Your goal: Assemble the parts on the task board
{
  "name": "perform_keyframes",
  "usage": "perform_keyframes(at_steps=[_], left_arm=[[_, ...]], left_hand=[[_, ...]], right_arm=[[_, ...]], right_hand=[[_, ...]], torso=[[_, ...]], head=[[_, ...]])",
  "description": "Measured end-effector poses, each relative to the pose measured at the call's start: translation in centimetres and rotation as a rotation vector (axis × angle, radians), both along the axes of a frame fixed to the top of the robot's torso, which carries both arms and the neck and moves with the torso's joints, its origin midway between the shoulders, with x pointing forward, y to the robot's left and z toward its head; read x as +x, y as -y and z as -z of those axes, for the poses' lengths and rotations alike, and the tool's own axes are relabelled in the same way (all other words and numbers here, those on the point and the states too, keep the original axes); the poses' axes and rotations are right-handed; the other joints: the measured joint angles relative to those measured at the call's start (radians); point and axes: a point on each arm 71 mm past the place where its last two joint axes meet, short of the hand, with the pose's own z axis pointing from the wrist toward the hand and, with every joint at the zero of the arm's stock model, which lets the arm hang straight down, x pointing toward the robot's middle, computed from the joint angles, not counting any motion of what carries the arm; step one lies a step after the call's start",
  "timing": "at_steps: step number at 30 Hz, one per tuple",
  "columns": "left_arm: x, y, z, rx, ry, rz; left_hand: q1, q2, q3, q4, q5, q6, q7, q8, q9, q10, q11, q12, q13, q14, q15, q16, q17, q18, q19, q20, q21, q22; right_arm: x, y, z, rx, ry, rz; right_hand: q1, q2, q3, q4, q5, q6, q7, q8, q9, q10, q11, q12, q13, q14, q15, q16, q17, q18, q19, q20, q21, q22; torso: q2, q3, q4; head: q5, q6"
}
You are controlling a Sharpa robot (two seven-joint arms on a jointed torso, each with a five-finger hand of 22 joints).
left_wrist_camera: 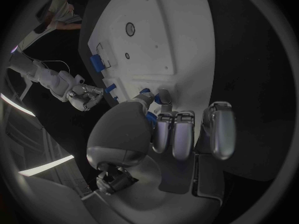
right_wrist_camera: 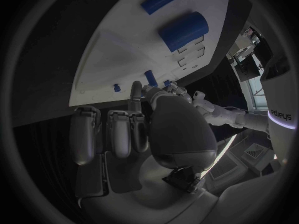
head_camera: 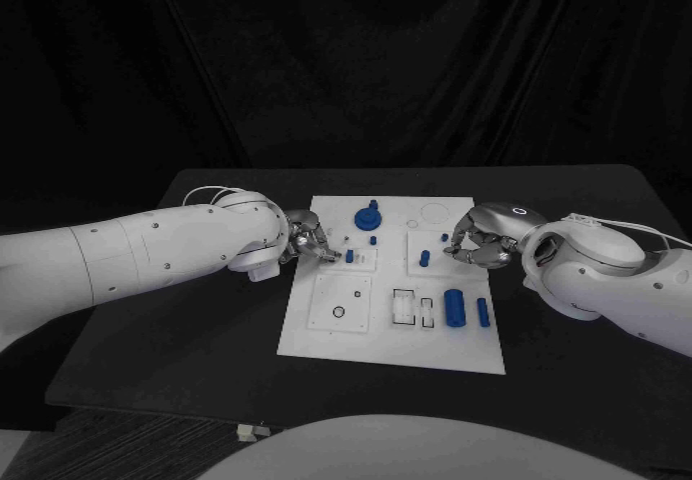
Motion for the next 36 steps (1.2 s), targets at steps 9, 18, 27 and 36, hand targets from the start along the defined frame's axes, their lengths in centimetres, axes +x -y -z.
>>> perform_keyframes(at_steps=[9, 18, 27, 36], left_arm=[[0.00, 0.11, 0.00, -0.003, 0.000, 0.006], [0.04, 0.18, -0.02, -0.008, 0.002, 0.010], [0.07, 0.19, -0.03, -0.009, 0.004, 0.011], [0.11, 0.18, -0.03, -0.014, 0.007, 0.015]], left_hand=[[0.033, -0.012, 0.017, -0.016, 0.012, -0.007, 0.007, -0.017, 0.000, 0.000, 0.000, 0.000, 0.000, 0.000, 0.000, 0.000, 0.000, 0.000, 0.000, 0.000, 0.000, 0.000], [0.055, -0.019, 0.084, -0.037, 0.026, -0.021, 0.021, -0.047, -0.008, 0.005, 0.006, 0.000, 0.000, 0.000, 0.000, 0.000, 0.000, 0.000, 0.000, 0.000, 0.000, 0.000], [0.055, -0.019, 0.098, -0.051, 0.046, -0.021, 0.022, -0.048, -0.008, 0.005, 0.006, 0.000, 0.000, 0.004, 0.005, 0.000, 0.000, 0.000, 0.000, 0.000, 0.000, 0.000], [0.054, -0.019, 0.124, -0.055, 0.048, -0.017, 0.033, -0.051, -0.008, 0.006, 0.006, 0.000, 0.000, 0.005, 0.005, 0.000, 0.000, 0.000, 0.000, 0.000, 0.000, 0.000]], right_arm=[[0.00, 0.00, 0.04, -0.003, -0.004, 0.001], [-0.01, -0.01, 0.08, -0.005, -0.006, 0.001], [-0.02, 0.01, 0.11, -0.006, -0.007, 0.002], [-0.05, 0.03, 0.17, -0.006, -0.009, 0.002]], right_hand=[[0.009, 0.009, 0.000, 0.000, 0.000, 0.000, 0.000, 0.000, 0.000, 0.000, 0.000, 0.000, 0.000, 0.000, 0.000, 0.000, 0.000, 0.000, 0.000, 0.000, 0.000, 0.000], [0.009, 0.009, 0.000, 0.000, 0.000, 0.000, 0.000, 0.000, 0.000, 0.000, 0.000, 0.000, 0.000, 0.000, 0.000, 0.000, 0.000, 0.000, 0.000, 0.000, 0.000, 0.000], [0.009, 0.009, 0.000, 0.000, 0.000, 0.000, 0.000, 0.000, 0.000, 0.000, 0.000, 0.000, 0.000, 0.000, 0.000, 0.000, 0.000, 0.000, 0.000, 0.000, -0.011, 0.000], [0.009, 0.009, 0.000, 0.000, 0.000, 0.000, 0.000, 0.000, 0.000, 0.000, 0.000, 0.000, 0.000, 0.000, 0.000, 0.000, 0.000, 0.000, 0.000, 0.000, -0.011, 0.000]], torso=[[0.000, 0.0001, -0.0003], [0.000, 0.0001, -0.0004], [0.000, 0.0003, -0.0002], [0.000, 0.0003, -0.0002]], head=[[0.001, 0.000], [0.000, 0.000], [-0.002, 0.000], [-0.002, 0.000]])
